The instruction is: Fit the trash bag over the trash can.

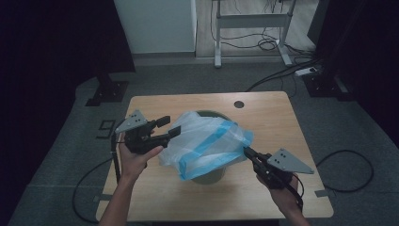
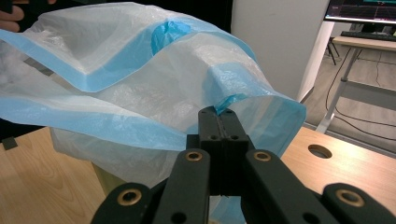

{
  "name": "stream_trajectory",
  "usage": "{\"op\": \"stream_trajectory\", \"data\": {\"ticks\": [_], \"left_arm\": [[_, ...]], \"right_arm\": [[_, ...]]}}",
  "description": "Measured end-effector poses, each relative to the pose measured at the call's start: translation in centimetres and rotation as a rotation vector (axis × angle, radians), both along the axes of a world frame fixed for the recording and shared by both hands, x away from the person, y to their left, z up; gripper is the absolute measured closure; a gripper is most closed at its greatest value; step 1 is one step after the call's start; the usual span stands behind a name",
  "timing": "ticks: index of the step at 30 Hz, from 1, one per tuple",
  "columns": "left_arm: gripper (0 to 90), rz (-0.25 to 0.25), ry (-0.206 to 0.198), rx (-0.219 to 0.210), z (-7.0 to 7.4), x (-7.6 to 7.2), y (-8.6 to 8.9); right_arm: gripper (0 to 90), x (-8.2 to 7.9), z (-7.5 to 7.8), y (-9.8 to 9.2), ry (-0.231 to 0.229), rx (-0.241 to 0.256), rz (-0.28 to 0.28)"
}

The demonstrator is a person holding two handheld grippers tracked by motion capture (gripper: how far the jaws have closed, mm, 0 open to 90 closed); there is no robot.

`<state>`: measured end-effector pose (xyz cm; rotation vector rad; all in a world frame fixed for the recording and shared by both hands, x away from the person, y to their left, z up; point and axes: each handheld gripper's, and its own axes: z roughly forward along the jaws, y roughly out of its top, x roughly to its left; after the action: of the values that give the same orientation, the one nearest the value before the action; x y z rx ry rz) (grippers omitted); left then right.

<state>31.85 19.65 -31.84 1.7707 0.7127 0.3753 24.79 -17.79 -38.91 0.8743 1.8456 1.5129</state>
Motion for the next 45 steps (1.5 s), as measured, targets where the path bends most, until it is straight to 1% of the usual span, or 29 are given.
{"op": "stream_trajectory", "data": {"ticks": [5, 6, 7, 8, 11, 12, 14, 15, 18, 20, 21, 22, 23, 24, 25, 27, 30, 33, 37, 39, 40, 41, 43, 45], "left_arm": [[44.2, -0.003, 0.013, 0.046, 0.5, 1.1, -0.8], [45.3, -0.01, 0.023, 0.06, 0.6, 1.5, -1.2], [46.0, -0.01, 0.023, 0.06, 0.6, 1.5, -1.2], [46.0, -0.011, 0.027, 0.07, 0.7, 1.8, -1.4], [47.4, -0.015, 0.044, 0.108, 0.7, 2.4, -2.2], [47.7, -0.018, 0.048, 0.115, 0.7, 2.6, -2.4], [51.9, -0.024, 0.053, 0.126, 0.6, 2.8, -2.7], [51.9, -0.026, 0.052, 0.131, 0.6, 2.8, -2.8], [58.8, -0.03, 0.052, 0.148, 0.3, 2.9, -3.1], [64.4, -0.028, 0.054, 0.15, 0.0, 2.9, -3.2], [67.9, -0.027, 0.058, 0.152, -0.1, 2.9, -3.2], [74.6, -0.029, 0.069, 0.153, -0.5, 3.0, -3.1], [78.6, -0.029, 0.069, 0.153, -0.5, 3.0, -3.1], [78.6, -0.028, 0.072, 0.155, -0.7, 3.0, -3.1], [81.8, -0.026, 0.073, 0.154, -0.8, 3.0, -3.1], [88.8, -0.032, 0.073, 0.147, -1.0, 3.0, -3.0], [90.0, -0.015, 0.046, 0.137, -0.9, 2.9, -2.8], [90.0, 0.014, 0.014, 0.092, -0.6, 2.9, -2.1], [90.0, 0.061, -0.016, 0.027, -0.3, 3.3, -0.9], [90.0, 0.088, -0.021, -0.011, -0.6, 3.6, -0.3], [90.0, 0.113, -0.025, -0.044, -0.9, 3.8, 0.3], [90.0, 0.113, -0.025, -0.044, -0.9, 3.8, 0.3], [90.0, 0.129, -0.027, -0.074, -1.3, 3.9, 0.8], [90.0, 0.138, -0.029, -0.094, -1.6, 4.1, 1.1]], "right_arm": [[89.4, 0.1, 0.2, 0.0, -0.003, -0.002, 0.002], [89.4, 0.2, 0.3, 0.0, -0.005, -0.003, 0.002], [89.4, 0.2, 0.3, 0.0, -0.005, -0.003, 0.002], [89.4, 0.2, 0.3, 0.1, -0.005, -0.002, 0.002], [89.4, 0.2, 0.4, 0.1, -0.007, 0.0, 0.001], [89.4, 0.2, 0.4, 0.1, -0.008, -0.002, 0.002], [89.4, 0.2, 0.5, 0.1, -0.009, -0.002, 0.003], [89.4, 0.2, 0.5, 0.1, -0.009, -0.002, 0.003], [89.4, 0.2, 0.5, 0.1, -0.012, 0.0, 0.003], [89.4, 0.2, 0.6, 0.0, -0.013, 0.002, 0.003], [89.4, 0.2, 0.6, 0.0, -0.014, 0.002, 0.003], [89.4, 0.2, 0.5, 0.0, -0.013, 0.003, 0.001], [89.4, 0.2, 0.5, 0.0, -0.013, 0.003, 0.001], [89.4, 0.2, 0.5, 0.0, -0.013, 0.003, 0.001], [89.4, 0.2, 0.5, 0.0, -0.012, 0.003, 0.0], [89.4, 0.2, 0.5, 0.0, -0.012, 0.004, -0.001], [89.4, 0.2, 0.4, -0.1, -0.013, 0.001, -0.01], [89.4, 0.2, 0.4, -0.3, -0.013, -0.001, -0.017], [89.4, 0.5, 0.2, -0.6, -0.003, -0.003, -0.03], [89.4, 0.5, 0.0, -0.8, 0.003, -0.008, -0.036], [89.4, 0.7, -0.1, -0.9, 0.005, -0.019, -0.048], [89.4, 0.7, -0.1, -0.9, 0.005, -0.019, -0.048], [89.4, 1.0, -0.2, -1.2, 0.012, -0.025, -0.062], [89.4, 1.9, -0.1, -1.6, 0.02, -0.035, -0.09]]}}
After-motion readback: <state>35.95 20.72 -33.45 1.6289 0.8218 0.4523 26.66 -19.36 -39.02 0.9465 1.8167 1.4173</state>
